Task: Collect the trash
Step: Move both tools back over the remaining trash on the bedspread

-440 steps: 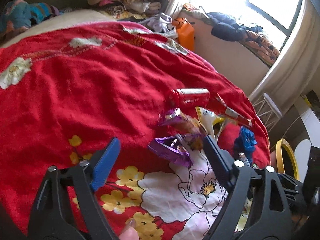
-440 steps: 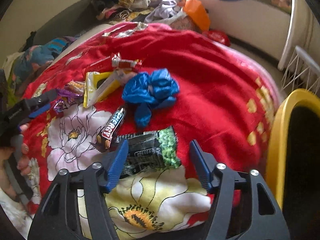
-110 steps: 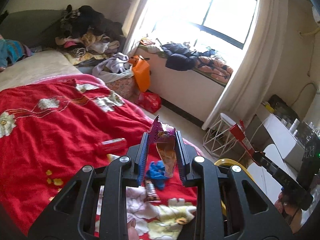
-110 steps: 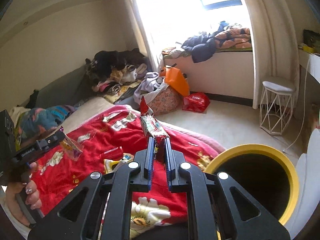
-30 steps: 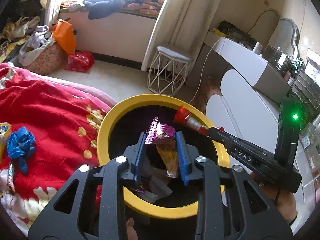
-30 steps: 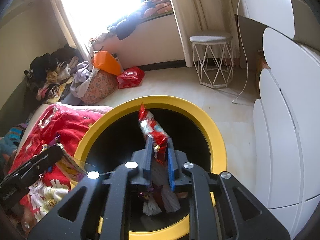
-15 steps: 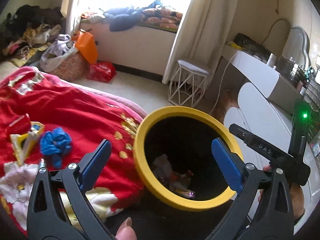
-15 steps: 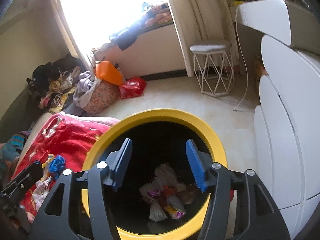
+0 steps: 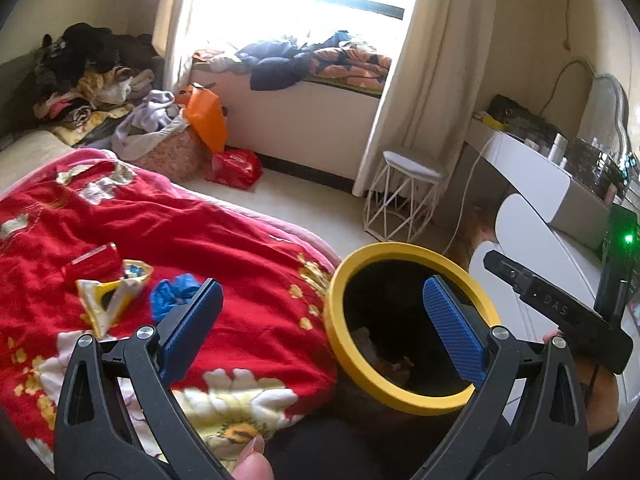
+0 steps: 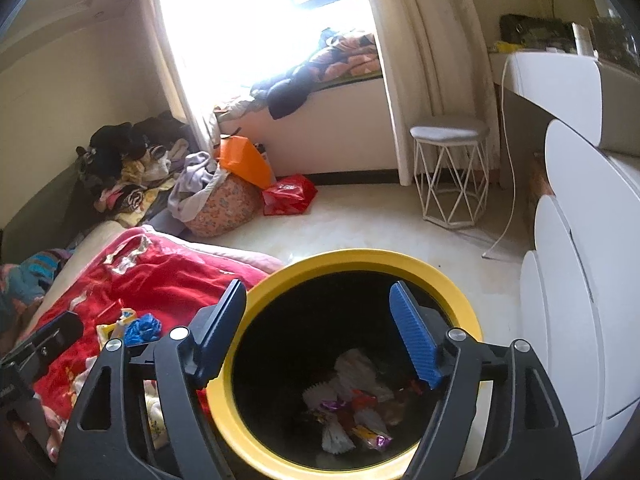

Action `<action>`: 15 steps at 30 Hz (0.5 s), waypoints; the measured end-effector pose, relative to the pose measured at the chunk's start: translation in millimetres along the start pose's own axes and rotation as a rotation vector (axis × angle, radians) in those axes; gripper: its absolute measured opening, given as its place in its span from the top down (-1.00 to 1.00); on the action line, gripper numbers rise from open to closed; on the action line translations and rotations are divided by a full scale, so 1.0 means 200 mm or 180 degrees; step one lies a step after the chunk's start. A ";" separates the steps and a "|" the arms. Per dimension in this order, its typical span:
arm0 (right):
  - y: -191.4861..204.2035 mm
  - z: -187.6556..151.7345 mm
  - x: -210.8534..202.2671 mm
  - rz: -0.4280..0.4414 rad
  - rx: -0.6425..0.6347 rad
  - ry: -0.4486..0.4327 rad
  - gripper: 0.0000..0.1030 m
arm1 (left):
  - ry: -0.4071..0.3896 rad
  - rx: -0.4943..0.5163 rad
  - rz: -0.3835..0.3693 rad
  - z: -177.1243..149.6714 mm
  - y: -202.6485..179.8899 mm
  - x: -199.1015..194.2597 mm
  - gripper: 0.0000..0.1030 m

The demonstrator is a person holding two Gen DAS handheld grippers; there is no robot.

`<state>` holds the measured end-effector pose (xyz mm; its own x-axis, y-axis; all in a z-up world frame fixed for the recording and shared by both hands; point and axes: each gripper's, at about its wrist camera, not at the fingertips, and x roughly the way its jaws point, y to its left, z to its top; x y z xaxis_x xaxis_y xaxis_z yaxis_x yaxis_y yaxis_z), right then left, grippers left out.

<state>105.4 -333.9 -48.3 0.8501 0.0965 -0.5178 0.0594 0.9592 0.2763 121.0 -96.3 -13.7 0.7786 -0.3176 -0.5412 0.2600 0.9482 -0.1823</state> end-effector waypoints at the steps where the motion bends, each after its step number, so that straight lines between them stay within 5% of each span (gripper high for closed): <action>1: 0.01 0.00 0.00 0.0009 -0.0018 -0.0002 -0.41 | -0.0005 -0.0017 0.0014 0.00 0.01 -0.01 -0.79; 15: 0.27 -0.04 -0.02 0.0239 -0.0302 0.0021 -0.43 | -0.0110 -0.0200 0.0223 0.01 0.22 -0.10 -0.79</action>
<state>102.0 -279.7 -37.9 0.8468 0.1706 -0.5038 -0.0545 0.9700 0.2368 119.2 -47.7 -9.2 0.8131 -0.2492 -0.5261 0.1688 0.9658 -0.1967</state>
